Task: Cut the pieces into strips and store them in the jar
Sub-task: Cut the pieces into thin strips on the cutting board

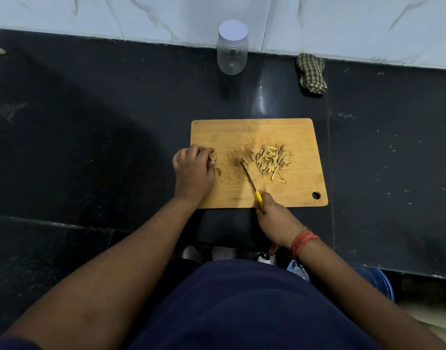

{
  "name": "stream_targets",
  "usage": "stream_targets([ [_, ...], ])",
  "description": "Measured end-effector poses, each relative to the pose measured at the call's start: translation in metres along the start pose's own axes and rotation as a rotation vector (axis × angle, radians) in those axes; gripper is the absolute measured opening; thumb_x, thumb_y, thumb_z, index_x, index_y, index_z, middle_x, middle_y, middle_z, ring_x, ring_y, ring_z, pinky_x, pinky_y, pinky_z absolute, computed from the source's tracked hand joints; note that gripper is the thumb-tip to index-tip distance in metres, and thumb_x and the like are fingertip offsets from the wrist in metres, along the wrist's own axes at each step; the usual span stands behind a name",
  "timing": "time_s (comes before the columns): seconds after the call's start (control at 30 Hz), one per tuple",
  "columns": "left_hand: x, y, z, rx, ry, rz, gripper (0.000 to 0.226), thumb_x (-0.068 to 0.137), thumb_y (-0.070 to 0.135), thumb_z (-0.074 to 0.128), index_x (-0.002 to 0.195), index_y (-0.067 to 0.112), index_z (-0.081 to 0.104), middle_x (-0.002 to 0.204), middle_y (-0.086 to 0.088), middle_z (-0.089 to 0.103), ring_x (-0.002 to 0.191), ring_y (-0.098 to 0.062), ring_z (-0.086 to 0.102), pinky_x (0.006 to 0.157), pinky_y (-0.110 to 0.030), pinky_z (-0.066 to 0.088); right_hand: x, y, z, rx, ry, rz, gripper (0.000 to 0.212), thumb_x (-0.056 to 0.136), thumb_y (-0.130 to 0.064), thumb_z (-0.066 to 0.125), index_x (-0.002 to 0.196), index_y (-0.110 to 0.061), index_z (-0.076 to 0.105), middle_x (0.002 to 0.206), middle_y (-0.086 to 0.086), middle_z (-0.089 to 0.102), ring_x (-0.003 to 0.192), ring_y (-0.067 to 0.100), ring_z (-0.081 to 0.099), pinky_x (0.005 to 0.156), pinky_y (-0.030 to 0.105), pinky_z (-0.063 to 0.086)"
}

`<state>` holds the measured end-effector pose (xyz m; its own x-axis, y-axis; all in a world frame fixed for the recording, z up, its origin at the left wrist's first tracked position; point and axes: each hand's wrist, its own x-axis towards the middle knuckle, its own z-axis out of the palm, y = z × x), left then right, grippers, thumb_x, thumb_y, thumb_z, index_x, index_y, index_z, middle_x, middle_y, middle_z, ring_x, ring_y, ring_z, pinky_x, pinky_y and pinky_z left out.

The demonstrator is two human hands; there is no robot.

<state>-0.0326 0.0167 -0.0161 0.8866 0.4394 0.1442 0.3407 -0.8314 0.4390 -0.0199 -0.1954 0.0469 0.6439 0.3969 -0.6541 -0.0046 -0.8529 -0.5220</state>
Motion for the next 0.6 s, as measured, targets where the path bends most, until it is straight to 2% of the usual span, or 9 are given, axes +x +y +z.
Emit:
stream_targets([
  [0.1, 0.003, 0.001, -0.001, 0.02, -0.01, 0.011, 0.028, 0.095, 0.027, 0.06, 0.122, 0.021, 0.067, 0.118, 0.002, 0.058, 0.116, -0.022, 0.048, 0.111, -0.047, 0.028, 0.001, 0.006, -0.005, 0.023, 0.036, 0.058, 0.036, 0.1, -0.007, 0.033, 0.136, -0.012, 0.031, 0.098, 0.015, 0.056, 0.063, 0.023, 0.053, 0.037, 0.028, 0.042],
  [0.17, 0.005, 0.001, -0.002, 0.033, -0.018, 0.02, 0.03, 0.095, 0.03, 0.06, 0.122, 0.021, 0.067, 0.119, 0.003, 0.059, 0.116, -0.022, 0.047, 0.111, -0.047, 0.029, -0.001, 0.01, -0.008, 0.079, 0.049, 0.079, 0.038, 0.1, -0.008, 0.032, 0.138, -0.017, 0.029, 0.092, 0.013, 0.054, 0.062, 0.031, 0.059, 0.033, 0.029, 0.045],
  [0.27, 0.006, 0.004, -0.003, 0.037, -0.021, 0.056, 0.035, 0.093, 0.034, 0.061, 0.126, 0.022, 0.064, 0.121, 0.003, 0.061, 0.116, -0.022, 0.048, 0.111, -0.047, 0.028, -0.002, 0.008, -0.003, 0.002, 0.041, 0.03, 0.033, 0.101, -0.009, 0.034, 0.134, -0.012, 0.032, 0.081, 0.006, 0.05, 0.06, 0.022, 0.056, 0.034, 0.024, 0.04],
  [0.37, 0.008, 0.01, -0.002, 0.035, -0.036, 0.09, 0.04, 0.092, 0.037, 0.062, 0.13, 0.023, 0.061, 0.124, 0.004, 0.062, 0.118, -0.022, 0.048, 0.112, -0.046, 0.026, 0.002, 0.007, 0.0, -0.016, 0.037, 0.024, 0.033, 0.102, -0.011, 0.035, 0.134, -0.01, 0.034, 0.082, 0.005, 0.051, 0.06, 0.018, 0.053, 0.036, 0.023, 0.038],
  [0.5, 0.009, 0.018, 0.001, 0.031, -0.054, 0.13, 0.041, 0.092, 0.038, 0.063, 0.13, 0.024, 0.06, 0.124, 0.005, 0.062, 0.117, -0.021, 0.048, 0.111, -0.046, 0.026, 0.002, 0.011, -0.01, 0.115, 0.079, 0.101, 0.041, 0.1, -0.008, 0.028, 0.141, -0.016, 0.029, 0.085, 0.008, 0.05, 0.049, 0.032, 0.061, 0.033, 0.031, 0.048],
  [0.6, 0.008, 0.024, 0.003, 0.029, -0.086, 0.144, 0.042, 0.091, 0.038, 0.064, 0.131, 0.024, 0.059, 0.124, 0.005, 0.062, 0.118, -0.022, 0.047, 0.111, -0.047, 0.026, -0.001, 0.007, -0.01, 0.115, 0.074, 0.068, 0.037, 0.101, -0.009, 0.03, 0.138, -0.017, 0.031, 0.086, 0.009, 0.052, 0.049, 0.031, 0.061, 0.033, 0.032, 0.048],
])
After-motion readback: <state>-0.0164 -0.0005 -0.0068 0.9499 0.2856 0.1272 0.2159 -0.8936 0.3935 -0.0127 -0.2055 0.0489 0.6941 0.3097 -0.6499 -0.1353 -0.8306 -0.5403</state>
